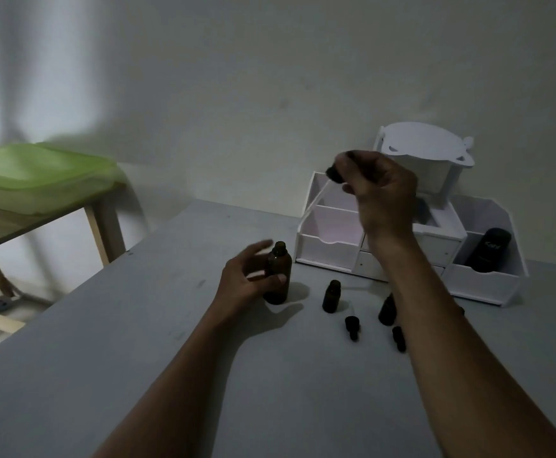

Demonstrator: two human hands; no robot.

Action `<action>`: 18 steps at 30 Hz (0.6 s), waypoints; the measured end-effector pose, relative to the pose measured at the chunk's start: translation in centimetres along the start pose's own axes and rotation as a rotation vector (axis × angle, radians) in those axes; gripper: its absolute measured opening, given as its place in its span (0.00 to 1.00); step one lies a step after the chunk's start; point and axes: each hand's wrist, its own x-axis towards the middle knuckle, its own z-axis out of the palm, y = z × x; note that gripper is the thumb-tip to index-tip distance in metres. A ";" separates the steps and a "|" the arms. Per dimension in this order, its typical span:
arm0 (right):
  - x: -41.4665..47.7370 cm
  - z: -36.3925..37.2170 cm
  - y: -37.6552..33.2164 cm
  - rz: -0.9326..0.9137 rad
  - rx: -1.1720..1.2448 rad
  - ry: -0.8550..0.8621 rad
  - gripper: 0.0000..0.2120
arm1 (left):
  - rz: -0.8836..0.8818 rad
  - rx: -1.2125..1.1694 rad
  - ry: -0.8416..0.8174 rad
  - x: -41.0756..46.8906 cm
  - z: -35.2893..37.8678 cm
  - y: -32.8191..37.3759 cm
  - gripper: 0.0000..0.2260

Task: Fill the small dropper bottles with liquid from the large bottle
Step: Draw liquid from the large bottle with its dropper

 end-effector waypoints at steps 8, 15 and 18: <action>-0.9 -6.5 1.7 0.150 -0.056 -0.025 0.03 | 0.427 0.131 0.439 -3.0 2.8 5.3 0.11; -1.3 -7.8 3.5 0.246 -0.123 -0.090 0.02 | 0.002 0.181 -0.058 -3.5 7.6 3.7 0.21; -1.5 -8.0 3.7 0.254 -0.154 -0.105 0.03 | -0.096 0.193 -0.117 -3.0 8.1 2.8 0.28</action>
